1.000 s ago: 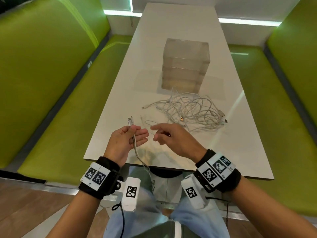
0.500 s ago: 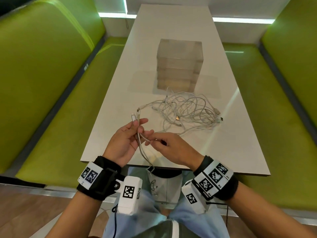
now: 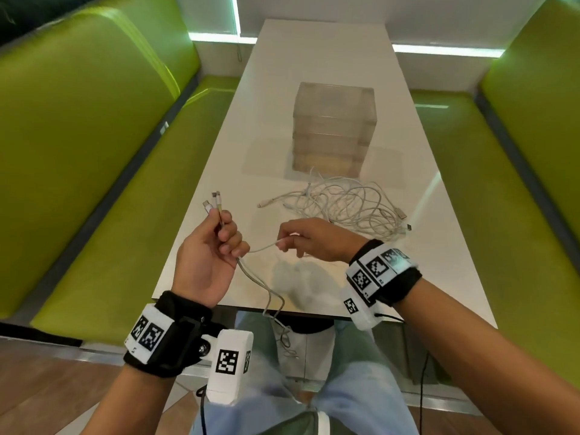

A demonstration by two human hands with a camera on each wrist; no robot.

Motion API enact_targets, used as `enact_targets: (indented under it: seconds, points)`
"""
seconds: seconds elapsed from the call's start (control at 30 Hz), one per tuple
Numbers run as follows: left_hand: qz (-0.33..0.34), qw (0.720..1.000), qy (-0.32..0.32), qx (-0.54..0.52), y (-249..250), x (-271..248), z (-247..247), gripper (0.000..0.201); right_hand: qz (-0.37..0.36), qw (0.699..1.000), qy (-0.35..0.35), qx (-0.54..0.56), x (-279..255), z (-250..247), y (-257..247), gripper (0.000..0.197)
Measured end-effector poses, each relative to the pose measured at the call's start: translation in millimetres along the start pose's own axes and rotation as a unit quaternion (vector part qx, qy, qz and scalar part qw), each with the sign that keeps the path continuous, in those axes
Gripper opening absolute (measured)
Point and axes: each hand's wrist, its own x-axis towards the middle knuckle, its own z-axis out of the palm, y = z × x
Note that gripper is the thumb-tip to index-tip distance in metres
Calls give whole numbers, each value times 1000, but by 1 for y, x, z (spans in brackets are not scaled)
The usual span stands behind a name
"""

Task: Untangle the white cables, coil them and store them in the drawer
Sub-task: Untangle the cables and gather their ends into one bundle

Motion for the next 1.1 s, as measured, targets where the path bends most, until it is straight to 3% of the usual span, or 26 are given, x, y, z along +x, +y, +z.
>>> enact_targets:
  seconds: [0.07,0.13,0.23,0.37,0.4,0.5,0.53,0.57,0.63,0.67,0.73,0.8,0.93,1.1]
  points:
    - [39,995,25,90,-2,1,-3,25,-27,999,21,34,2,-5,-7,15]
    - [74,972,29,219,-11,2,-4,18,-67,993,39,90,3,-7,-17,21]
    - [87,934,-33,344,-23,2,-3,24,-84,983,65,150,3,-1,-28,28]
    - [100,909,-96,392,-18,3,-4,26,-55,969,78,228,-2,0,-28,28]
    - [100,890,-116,430,-15,4,-6,23,-55,972,68,219,-4,-3,-27,29]
    - [83,794,-151,583,-8,6,-12,23,-44,995,5,84,-4,-16,-22,21]
    - [78,784,-145,598,-7,6,-12,27,-42,999,-17,18,-1,-19,-19,17]
    - [77,800,-131,581,-7,5,-10,29,-38,998,-34,-43,3,-21,-14,14]
    - [79,885,-67,453,-5,4,-6,34,-12,990,-56,-132,10,-23,-3,9]
    - [79,925,-28,372,-1,4,-3,37,9,987,-58,-147,11,-23,4,14]
    - [89,962,17,258,9,5,0,35,44,994,-30,-98,10,-22,16,26]
    - [104,962,43,249,12,8,-5,31,28,999,7,-34,8,-21,16,27]
    - [71,929,65,357,-10,14,-12,21,-35,997,62,10,5,-21,-2,28]
    - [38,943,-4,330,-37,13,4,22,-53,988,-23,-146,2,-15,-18,25]
